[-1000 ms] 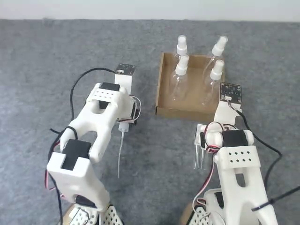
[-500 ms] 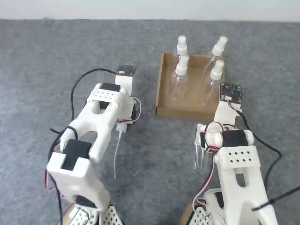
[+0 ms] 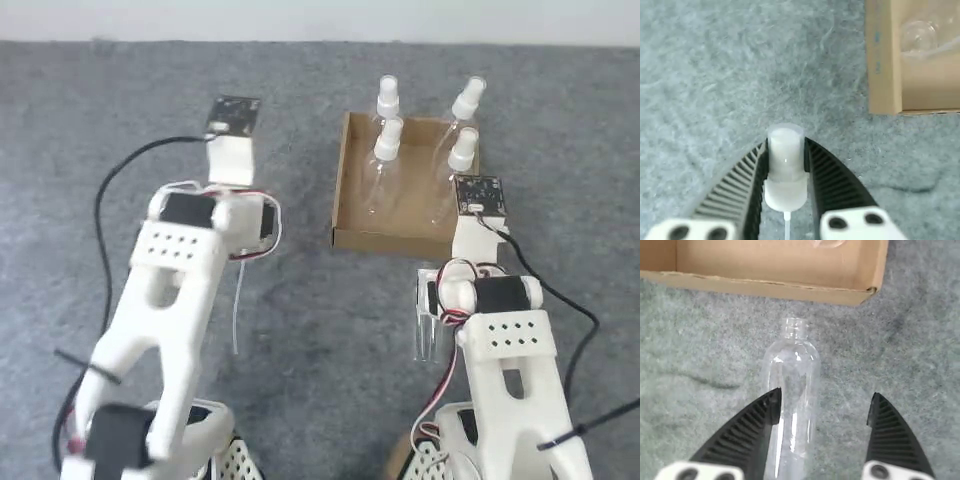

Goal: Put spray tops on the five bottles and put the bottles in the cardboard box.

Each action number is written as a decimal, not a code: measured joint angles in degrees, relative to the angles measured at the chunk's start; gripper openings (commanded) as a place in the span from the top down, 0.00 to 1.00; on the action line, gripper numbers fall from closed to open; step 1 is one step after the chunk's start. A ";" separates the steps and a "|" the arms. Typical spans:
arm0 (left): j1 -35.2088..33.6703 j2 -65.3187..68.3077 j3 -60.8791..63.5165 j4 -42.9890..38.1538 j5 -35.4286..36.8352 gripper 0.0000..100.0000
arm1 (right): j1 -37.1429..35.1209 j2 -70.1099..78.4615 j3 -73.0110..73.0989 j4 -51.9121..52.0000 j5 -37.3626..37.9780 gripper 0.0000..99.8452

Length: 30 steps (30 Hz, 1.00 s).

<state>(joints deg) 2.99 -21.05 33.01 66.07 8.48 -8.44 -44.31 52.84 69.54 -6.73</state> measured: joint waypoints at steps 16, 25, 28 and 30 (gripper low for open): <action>0.09 -16.70 19.52 -10.64 0.18 0.99 | -10.73 13.10 -3.25 -2.46 0.88 0.76; 0.09 -17.32 19.52 -10.64 0.18 0.99 | -7.47 22.33 -3.25 -8.62 0.88 0.76; 0.09 -17.32 19.52 -10.64 0.18 0.99 | -7.38 24.44 -3.25 -10.73 0.88 0.76; 0.09 -17.32 19.52 -10.64 0.18 0.99 | -7.38 25.85 -3.25 -12.04 0.88 0.76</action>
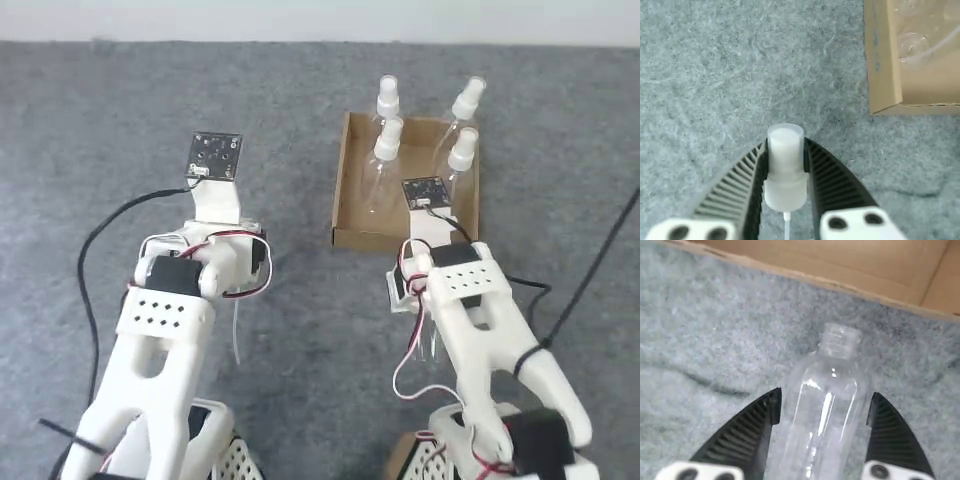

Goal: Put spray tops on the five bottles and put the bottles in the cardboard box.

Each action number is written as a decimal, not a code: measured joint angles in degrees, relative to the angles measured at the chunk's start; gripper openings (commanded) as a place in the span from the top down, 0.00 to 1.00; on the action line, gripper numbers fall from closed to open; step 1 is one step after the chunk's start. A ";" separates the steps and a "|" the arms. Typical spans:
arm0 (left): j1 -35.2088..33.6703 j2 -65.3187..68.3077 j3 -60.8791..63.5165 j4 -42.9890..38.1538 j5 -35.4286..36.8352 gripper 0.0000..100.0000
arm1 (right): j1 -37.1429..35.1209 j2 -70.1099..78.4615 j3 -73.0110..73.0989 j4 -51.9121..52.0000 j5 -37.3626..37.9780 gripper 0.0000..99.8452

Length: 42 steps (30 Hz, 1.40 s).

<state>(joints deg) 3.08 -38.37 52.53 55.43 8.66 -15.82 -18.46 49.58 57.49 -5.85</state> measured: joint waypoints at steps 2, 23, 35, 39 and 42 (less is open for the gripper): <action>0.00 0.00 0.00 0.00 0.00 0.99 | 0.09 0.88 0.00 -0.70 0.00 0.76; 0.00 0.00 0.00 0.00 0.00 0.99 | 0.09 -0.09 0.00 -0.18 14.07 0.99; 0.00 0.00 0.00 -3.16 0.00 0.99 | -0.53 -25.05 0.09 -1.76 15.38 0.99; 0.00 0.00 -2.46 -3.52 0.00 0.99 | -5.98 -29.45 0.09 -3.16 15.38 0.99; 0.00 -2.73 -8.88 0.88 0.00 0.99 | -11.87 -30.42 0.97 -7.56 15.38 0.99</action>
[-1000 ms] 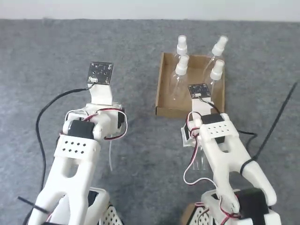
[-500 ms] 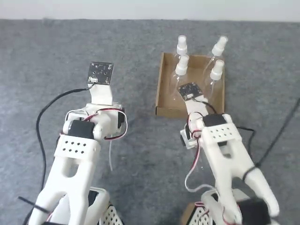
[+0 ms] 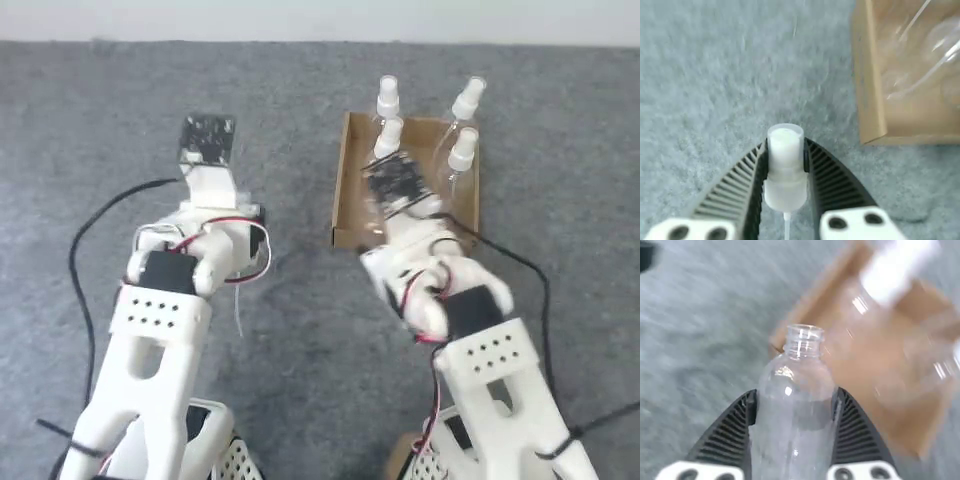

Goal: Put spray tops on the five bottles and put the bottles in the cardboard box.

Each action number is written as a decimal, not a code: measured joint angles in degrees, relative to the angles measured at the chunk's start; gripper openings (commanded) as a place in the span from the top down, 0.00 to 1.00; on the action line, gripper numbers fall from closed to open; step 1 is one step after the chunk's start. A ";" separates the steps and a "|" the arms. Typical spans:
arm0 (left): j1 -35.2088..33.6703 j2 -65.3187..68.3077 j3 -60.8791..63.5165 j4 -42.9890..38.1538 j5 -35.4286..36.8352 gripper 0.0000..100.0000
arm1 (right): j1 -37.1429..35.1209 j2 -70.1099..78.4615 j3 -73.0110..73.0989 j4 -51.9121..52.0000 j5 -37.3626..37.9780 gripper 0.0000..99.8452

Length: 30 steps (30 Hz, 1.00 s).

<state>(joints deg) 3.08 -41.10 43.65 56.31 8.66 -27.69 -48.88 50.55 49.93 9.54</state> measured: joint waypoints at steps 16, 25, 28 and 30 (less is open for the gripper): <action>-7.65 -32.88 -1.58 -5.63 10.11 0.99 | -10.81 -0.09 21.71 -37.01 0.00 0.99; -4.57 -41.93 5.19 -12.40 15.30 0.99 | -19.78 -0.09 26.29 -39.56 0.00 0.99; -4.22 -42.29 6.07 -11.78 15.47 0.99 | -19.78 -0.09 26.29 -39.74 0.00 0.99; -4.22 -42.29 8.44 -12.13 15.47 0.99 | -19.78 -0.09 26.29 -39.74 0.00 0.99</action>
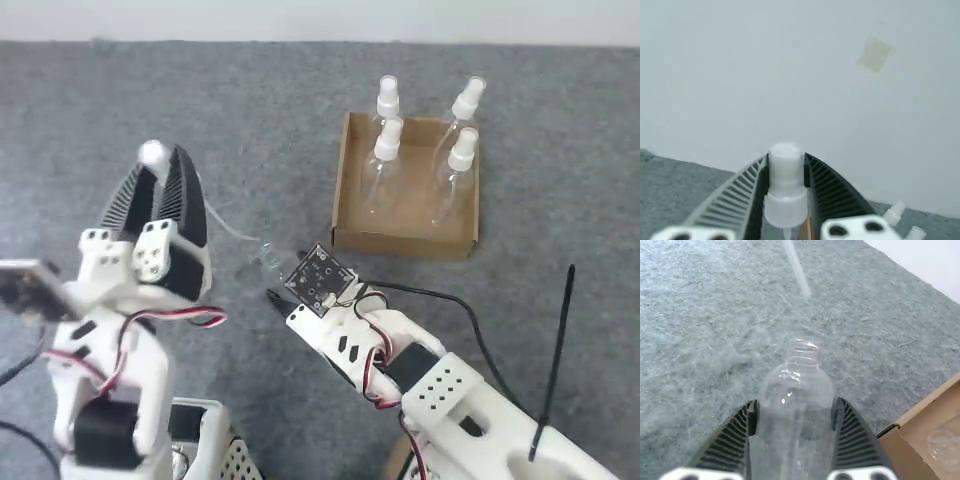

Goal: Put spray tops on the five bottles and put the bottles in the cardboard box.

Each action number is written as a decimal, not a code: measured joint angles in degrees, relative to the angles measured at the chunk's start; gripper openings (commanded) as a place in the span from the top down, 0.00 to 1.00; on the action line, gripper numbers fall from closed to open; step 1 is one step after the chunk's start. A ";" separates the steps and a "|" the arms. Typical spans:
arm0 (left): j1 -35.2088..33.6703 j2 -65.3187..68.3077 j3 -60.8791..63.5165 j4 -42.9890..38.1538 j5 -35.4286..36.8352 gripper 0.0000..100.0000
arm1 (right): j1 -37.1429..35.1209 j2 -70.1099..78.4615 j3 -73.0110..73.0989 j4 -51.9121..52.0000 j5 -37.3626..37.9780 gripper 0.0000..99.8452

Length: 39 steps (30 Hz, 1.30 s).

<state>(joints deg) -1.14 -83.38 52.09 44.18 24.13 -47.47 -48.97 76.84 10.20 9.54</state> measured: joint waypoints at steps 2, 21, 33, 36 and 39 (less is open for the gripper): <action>0.00 0.26 2.99 -1.67 0.09 0.99 | 0.00 0.00 0.00 0.00 0.00 0.99; 3.87 0.53 10.55 -4.84 0.00 0.99 | -0.18 -0.09 3.34 -6.59 0.00 0.99; 8.44 0.97 10.55 -3.78 -1.23 0.99 | 0.88 -0.62 7.56 -22.51 0.00 0.99; 10.46 6.59 10.37 -3.78 -2.55 0.99 | 0.88 -0.70 7.56 -23.03 0.00 0.99; 11.08 12.13 9.14 -3.78 -2.90 0.99 | 1.32 -3.08 7.91 -23.03 0.00 0.99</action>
<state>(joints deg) 9.93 -71.25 61.23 40.40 21.23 -46.15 -52.04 84.75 -12.84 9.54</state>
